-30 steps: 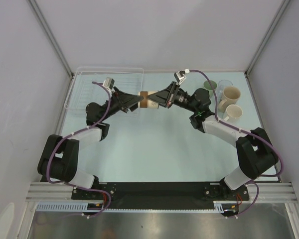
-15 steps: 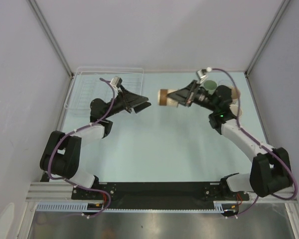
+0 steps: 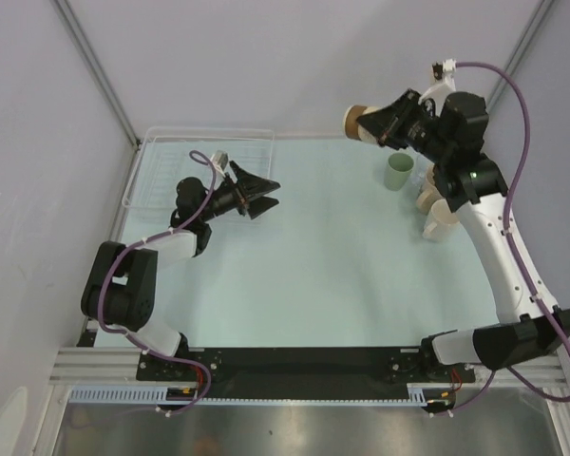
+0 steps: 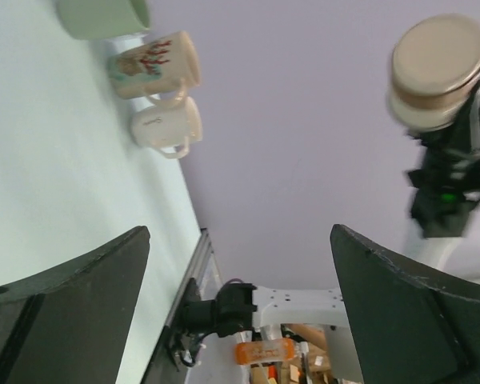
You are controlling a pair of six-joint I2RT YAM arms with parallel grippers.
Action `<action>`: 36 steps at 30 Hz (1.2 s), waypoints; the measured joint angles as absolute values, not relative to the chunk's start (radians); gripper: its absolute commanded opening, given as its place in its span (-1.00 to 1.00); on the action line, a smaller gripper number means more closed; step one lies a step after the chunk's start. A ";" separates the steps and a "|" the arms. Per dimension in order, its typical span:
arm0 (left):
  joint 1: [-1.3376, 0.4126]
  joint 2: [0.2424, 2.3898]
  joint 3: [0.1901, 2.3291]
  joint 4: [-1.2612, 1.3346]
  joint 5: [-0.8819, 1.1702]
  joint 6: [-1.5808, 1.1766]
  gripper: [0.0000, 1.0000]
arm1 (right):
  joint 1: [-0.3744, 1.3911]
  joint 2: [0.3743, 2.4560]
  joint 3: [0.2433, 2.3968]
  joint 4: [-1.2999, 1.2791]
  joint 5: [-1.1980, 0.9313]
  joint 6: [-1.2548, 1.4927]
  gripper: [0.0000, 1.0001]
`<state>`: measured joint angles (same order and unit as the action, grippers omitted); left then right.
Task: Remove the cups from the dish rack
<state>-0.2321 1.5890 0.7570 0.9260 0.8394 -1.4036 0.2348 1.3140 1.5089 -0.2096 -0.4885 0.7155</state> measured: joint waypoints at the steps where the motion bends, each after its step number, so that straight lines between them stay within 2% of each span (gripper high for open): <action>1: -0.232 1.588 0.762 0.882 0.835 -1.377 1.00 | 0.256 1.350 1.593 -0.295 -0.396 0.671 -1.00; 3: -0.233 1.586 0.763 0.810 0.823 -1.329 1.00 | 0.306 1.428 1.771 -0.476 -0.197 0.593 -1.00; 8: -0.233 1.581 0.767 0.647 0.806 -1.227 0.99 | 0.418 1.633 2.061 -0.784 0.170 0.495 -1.00; 15: -0.233 1.552 0.802 0.431 0.763 -1.096 0.99 | 0.425 1.898 2.267 -1.056 0.458 0.459 -1.00; 28: -0.233 1.538 0.790 0.303 0.715 -1.035 0.98 | 0.272 1.999 2.334 -1.117 0.462 0.548 -1.00; 36: -0.234 1.538 0.768 0.293 0.709 -1.026 0.97 | 0.257 2.104 2.379 -1.102 0.412 0.573 -1.00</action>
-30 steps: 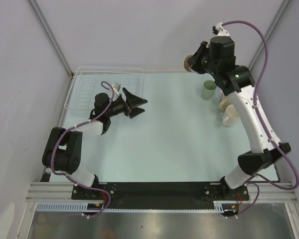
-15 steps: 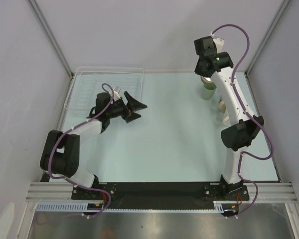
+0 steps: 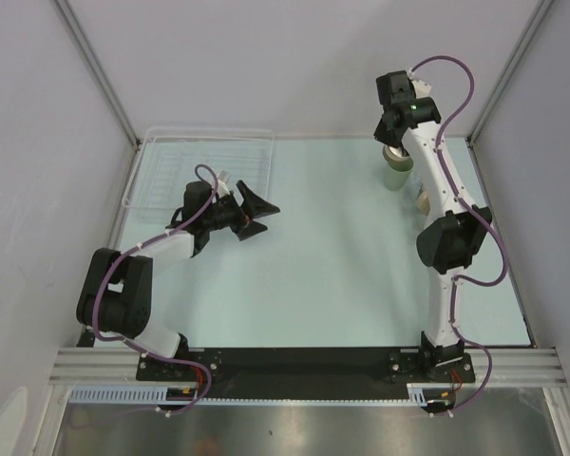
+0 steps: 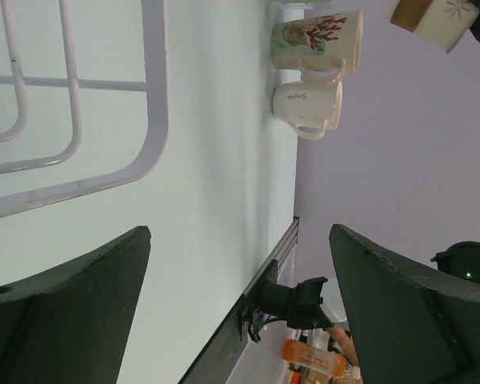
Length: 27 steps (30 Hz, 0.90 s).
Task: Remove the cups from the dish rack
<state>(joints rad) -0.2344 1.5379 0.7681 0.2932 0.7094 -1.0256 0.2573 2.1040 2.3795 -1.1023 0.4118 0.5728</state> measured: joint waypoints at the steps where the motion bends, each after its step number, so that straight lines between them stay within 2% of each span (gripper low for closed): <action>1: -0.234 1.538 0.768 0.292 0.709 -1.023 0.96 | 0.256 2.118 2.379 -1.101 0.408 0.575 -1.00; 16: -0.240 1.541 0.768 0.286 0.705 -1.008 0.96 | 0.178 2.228 2.402 -1.064 0.373 0.591 -1.00; 22: -0.257 1.552 0.768 0.274 0.701 -1.005 0.96 | 0.259 2.086 2.093 -1.007 0.379 0.583 -1.00; 27: -0.284 1.573 0.768 0.265 0.688 -1.011 0.95 | 0.317 1.977 1.932 -0.987 0.372 0.584 -1.00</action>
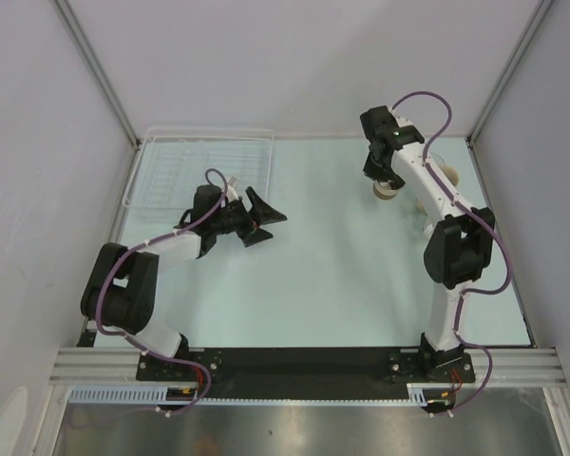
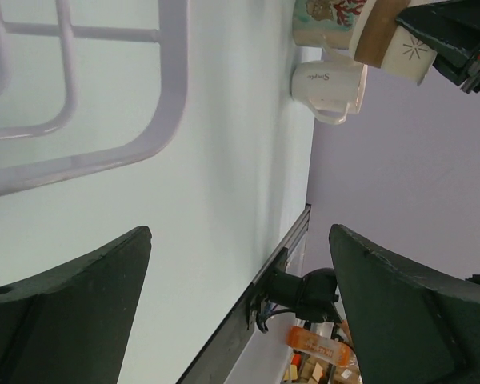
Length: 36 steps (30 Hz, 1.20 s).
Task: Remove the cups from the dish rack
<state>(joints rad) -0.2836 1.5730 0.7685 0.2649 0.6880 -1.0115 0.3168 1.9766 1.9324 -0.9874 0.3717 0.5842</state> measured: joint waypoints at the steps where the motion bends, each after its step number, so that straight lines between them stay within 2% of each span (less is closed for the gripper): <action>1: -0.292 1.573 0.768 0.265 0.685 -1.012 0.95 | 0.317 1.959 1.914 -0.981 0.373 0.585 -1.00; 17: -0.351 1.573 0.760 0.263 0.680 -1.012 0.95 | 0.234 1.908 1.674 -0.850 0.357 0.591 -1.00; 36: -0.353 1.573 0.759 0.213 0.683 -1.008 0.94 | 0.205 2.106 1.720 -0.771 0.326 0.591 -1.00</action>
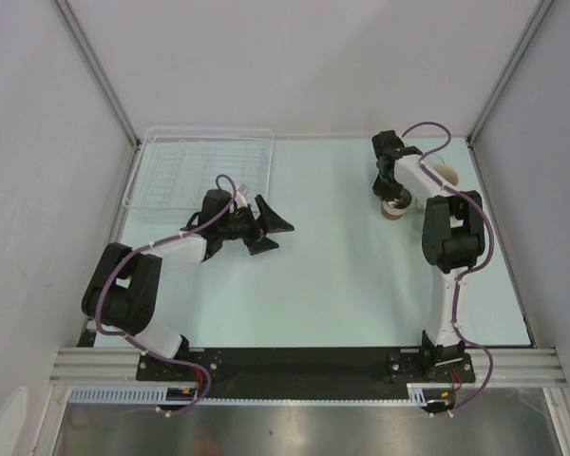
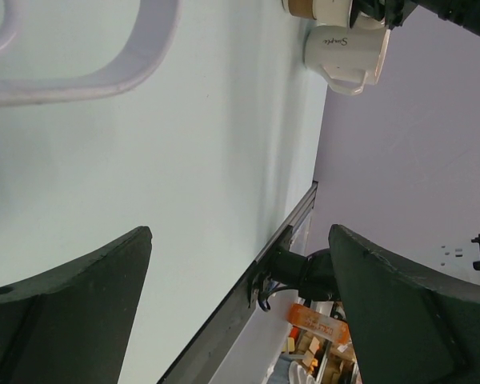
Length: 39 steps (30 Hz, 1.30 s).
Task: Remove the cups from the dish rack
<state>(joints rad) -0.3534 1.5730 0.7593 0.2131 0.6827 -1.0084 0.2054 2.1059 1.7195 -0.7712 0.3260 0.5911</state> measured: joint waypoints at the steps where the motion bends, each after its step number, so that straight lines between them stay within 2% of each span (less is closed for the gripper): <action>1: -0.353 1.573 0.759 0.213 0.683 -1.008 0.94 | 0.205 2.109 1.725 -0.771 0.325 0.591 -1.00; 5: -0.353 1.579 0.762 0.205 0.683 -1.003 0.94 | 0.202 2.127 1.752 -0.762 0.321 0.591 -1.00; 10: -0.354 1.592 0.767 0.196 0.683 -1.002 0.94 | 0.200 2.139 1.770 -0.765 0.316 0.590 -0.72; 11: -0.354 1.592 0.767 0.196 0.683 -1.002 0.94 | 0.199 2.140 1.771 -0.765 0.316 0.590 -0.61; 20: -0.363 1.608 0.783 0.196 0.683 -1.001 0.94 | 0.198 2.140 1.776 -0.767 0.315 0.582 -0.28; 30: -0.379 1.617 0.793 0.197 0.679 -1.001 0.94 | 0.199 2.089 1.784 -0.775 0.301 0.568 -0.15; 39: -0.388 1.601 0.801 0.160 0.610 -0.961 1.00 | 0.236 1.832 1.748 -0.660 0.220 0.527 -0.04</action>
